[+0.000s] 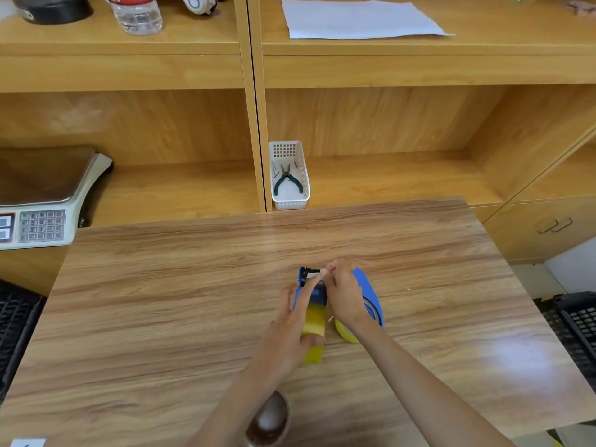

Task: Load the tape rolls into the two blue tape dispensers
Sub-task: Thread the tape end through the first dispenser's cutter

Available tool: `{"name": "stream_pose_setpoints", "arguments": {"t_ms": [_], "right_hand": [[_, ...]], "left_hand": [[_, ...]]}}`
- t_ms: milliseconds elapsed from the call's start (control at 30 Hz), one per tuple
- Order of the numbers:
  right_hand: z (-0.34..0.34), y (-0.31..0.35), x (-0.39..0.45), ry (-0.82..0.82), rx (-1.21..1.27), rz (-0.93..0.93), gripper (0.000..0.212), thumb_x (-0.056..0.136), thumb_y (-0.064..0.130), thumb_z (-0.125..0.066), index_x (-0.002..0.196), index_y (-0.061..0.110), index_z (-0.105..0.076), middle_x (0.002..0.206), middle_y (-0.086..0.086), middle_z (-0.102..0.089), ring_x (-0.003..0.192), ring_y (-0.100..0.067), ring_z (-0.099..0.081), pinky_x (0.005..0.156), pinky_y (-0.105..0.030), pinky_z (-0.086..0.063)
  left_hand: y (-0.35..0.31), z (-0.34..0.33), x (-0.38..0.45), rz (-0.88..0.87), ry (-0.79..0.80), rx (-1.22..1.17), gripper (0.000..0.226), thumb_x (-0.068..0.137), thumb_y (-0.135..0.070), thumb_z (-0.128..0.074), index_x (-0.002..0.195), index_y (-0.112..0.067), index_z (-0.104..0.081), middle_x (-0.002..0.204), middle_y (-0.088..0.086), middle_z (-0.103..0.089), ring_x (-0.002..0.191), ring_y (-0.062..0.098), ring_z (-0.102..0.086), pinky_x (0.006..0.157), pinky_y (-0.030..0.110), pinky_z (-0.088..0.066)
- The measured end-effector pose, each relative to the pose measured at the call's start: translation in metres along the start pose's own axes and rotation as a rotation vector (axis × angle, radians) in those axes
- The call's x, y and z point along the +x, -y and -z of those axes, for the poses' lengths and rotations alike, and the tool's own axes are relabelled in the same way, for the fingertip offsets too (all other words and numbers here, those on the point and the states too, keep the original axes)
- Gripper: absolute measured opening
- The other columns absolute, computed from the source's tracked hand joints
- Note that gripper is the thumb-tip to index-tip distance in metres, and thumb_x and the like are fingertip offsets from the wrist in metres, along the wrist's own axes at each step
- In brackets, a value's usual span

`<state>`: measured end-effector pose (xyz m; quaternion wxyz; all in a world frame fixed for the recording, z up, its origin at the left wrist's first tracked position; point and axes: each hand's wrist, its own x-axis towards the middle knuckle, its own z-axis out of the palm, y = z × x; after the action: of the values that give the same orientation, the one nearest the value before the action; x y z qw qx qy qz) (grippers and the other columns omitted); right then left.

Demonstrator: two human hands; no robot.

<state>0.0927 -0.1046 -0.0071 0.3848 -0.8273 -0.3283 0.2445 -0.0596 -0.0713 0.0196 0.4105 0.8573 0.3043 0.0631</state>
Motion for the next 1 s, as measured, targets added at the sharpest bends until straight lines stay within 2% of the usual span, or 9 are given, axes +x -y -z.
{"name": "stream_pose_setpoints", "arguments": {"t_ms": [67, 133, 233, 300, 400, 567, 733, 867, 1000], "right_hand": [[0.004, 0.004, 0.005, 0.036, 0.061, -0.078, 0.020, 0.103, 0.017, -0.044, 0.084, 0.024, -0.043, 0.074, 0.006, -0.052, 0.075, -0.019, -0.053, 0.065, -0.033, -0.041], [0.007, 0.006, 0.006, 0.080, 0.085, -0.125, 0.018, 0.103, 0.020, -0.043, 0.085, 0.022, -0.043, 0.076, 0.004, -0.053, 0.077, -0.020, -0.053, 0.072, -0.043, -0.046], [0.010, 0.008, 0.005, 0.116, 0.063, -0.124, 0.013, 0.103, 0.023, -0.044, 0.093, 0.015, -0.047, 0.075, 0.004, -0.054, 0.075, -0.019, -0.053, 0.077, -0.049, -0.050], [0.010, 0.008, 0.004, 0.121, 0.038, -0.120, 0.014, 0.103, 0.024, -0.044, 0.093, 0.016, -0.048, 0.073, 0.006, -0.053, 0.075, -0.020, -0.053, 0.078, -0.050, -0.050], [0.010, 0.009, 0.005, 0.131, -0.051, -0.112, 0.016, 0.104, 0.024, -0.042, 0.095, 0.012, -0.048, 0.073, 0.002, -0.054, 0.073, -0.023, -0.054, 0.074, -0.050, -0.050], [0.011, 0.014, 0.006, 0.122, -0.277, -0.084, 0.013, 0.103, 0.019, -0.035, 0.101, 0.010, -0.044, 0.094, -0.016, -0.066, 0.087, -0.037, -0.064, 0.068, -0.042, -0.046], [0.012, 0.018, 0.012, 0.137, -0.358, -0.108, 0.018, 0.103, 0.024, -0.034, 0.108, 0.009, -0.043, 0.100, -0.018, -0.067, 0.089, -0.039, -0.064, 0.075, -0.049, -0.053], [0.011, 0.019, 0.014, 0.134, -0.415, -0.086, 0.025, 0.105, 0.027, -0.032, 0.114, 0.007, -0.043, 0.103, -0.019, -0.067, 0.092, -0.040, -0.065, 0.074, -0.048, -0.053], [0.011, 0.017, 0.015, 0.152, -0.431, -0.086, 0.027, 0.105, 0.029, -0.031, 0.114, 0.007, -0.043, 0.104, -0.020, -0.066, 0.093, -0.040, -0.064, 0.073, -0.047, -0.051]], "left_hand": [[0.002, 0.000, -0.001, 0.004, 0.015, -0.001, 0.113, 0.076, -0.021, -0.080, 0.148, -0.051, 0.002, 0.142, -0.010, -0.020, 0.102, 0.015, -0.056, 0.081, 0.026, -0.048], [0.003, -0.001, 0.000, -0.003, 0.011, -0.031, 0.111, 0.077, -0.027, -0.079, 0.148, -0.050, 0.004, 0.141, -0.012, -0.021, 0.105, 0.012, -0.055, 0.081, 0.025, -0.048], [0.001, 0.002, 0.001, -0.001, -0.039, -0.104, 0.087, 0.088, -0.043, -0.064, 0.150, -0.044, -0.002, 0.136, -0.013, -0.027, 0.109, 0.007, -0.051, 0.080, 0.021, -0.044], [0.001, 0.002, 0.001, 0.013, -0.075, -0.108, 0.077, 0.093, -0.040, -0.057, 0.151, -0.042, -0.005, 0.135, -0.011, -0.031, 0.103, 0.008, -0.055, 0.076, 0.020, -0.042], [0.001, 0.000, 0.002, 0.020, -0.078, -0.048, 0.078, 0.094, -0.030, -0.059, 0.149, -0.044, -0.005, 0.134, -0.007, -0.034, 0.089, 0.015, -0.060, 0.072, 0.023, -0.046], [-0.003, -0.004, 0.002, 0.003, -0.040, 0.007, 0.087, 0.092, -0.025, -0.063, 0.147, -0.049, 0.001, 0.142, -0.006, -0.029, 0.094, 0.018, -0.060, 0.077, 0.025, -0.047], [-0.002, -0.005, -0.002, 0.022, 0.014, 0.004, 0.094, 0.089, -0.020, -0.066, 0.148, -0.047, 0.001, 0.145, -0.005, -0.025, 0.086, 0.019, -0.060, 0.081, 0.033, -0.050], [-0.004, -0.001, -0.004, -0.005, -0.020, -0.092, 0.079, 0.093, -0.033, -0.059, 0.151, -0.041, -0.007, 0.140, -0.007, -0.030, 0.103, 0.013, -0.056, 0.089, 0.030, -0.048], [-0.007, -0.003, -0.002, 0.004, -0.068, -0.001, 0.071, 0.096, -0.035, -0.053, 0.151, -0.040, -0.009, 0.132, -0.005, -0.034, 0.087, 0.021, -0.062, 0.077, 0.039, -0.053]]}}
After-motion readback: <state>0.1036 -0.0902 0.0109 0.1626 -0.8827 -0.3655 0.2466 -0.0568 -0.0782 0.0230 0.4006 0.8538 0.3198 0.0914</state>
